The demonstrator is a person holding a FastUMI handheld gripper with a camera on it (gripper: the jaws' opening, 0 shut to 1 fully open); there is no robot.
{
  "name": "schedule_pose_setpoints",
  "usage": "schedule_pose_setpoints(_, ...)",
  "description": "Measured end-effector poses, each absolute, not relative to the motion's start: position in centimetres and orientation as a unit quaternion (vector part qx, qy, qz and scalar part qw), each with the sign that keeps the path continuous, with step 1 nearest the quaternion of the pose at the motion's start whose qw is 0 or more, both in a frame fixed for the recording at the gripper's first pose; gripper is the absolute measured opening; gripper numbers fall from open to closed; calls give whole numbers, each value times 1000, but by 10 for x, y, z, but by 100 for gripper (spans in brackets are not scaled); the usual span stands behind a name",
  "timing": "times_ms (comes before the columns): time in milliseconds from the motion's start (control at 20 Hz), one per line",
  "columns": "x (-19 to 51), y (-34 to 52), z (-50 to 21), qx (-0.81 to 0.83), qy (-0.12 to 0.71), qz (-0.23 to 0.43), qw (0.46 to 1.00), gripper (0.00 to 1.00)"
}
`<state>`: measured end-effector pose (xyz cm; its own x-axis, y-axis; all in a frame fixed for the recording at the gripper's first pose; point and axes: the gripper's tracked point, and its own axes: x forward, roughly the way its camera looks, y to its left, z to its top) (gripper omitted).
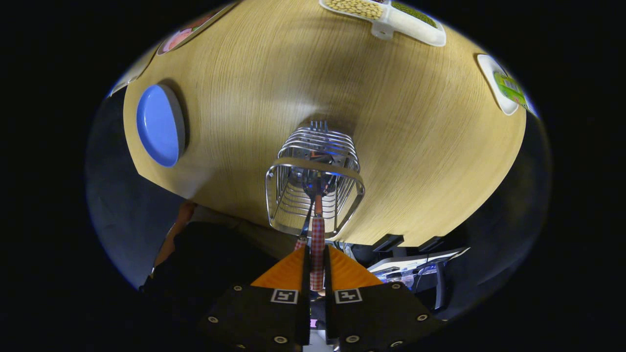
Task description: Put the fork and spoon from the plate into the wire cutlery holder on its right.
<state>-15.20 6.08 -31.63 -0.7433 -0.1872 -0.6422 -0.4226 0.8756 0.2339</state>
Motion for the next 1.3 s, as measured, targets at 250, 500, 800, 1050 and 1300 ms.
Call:
schedule_pose_setpoints(250,-148,69,-309,-148,904,195,350,15)
schedule_pose_setpoints(500,-143,80,-291,-95,874,211,427,35)
schedule_pose_setpoints(800,-107,98,-264,-15,795,210,569,73)
schedule_pose_setpoints(1050,-86,101,-238,22,718,214,662,90)
schedule_pose_setpoints(1300,-49,103,-204,33,591,218,776,97)
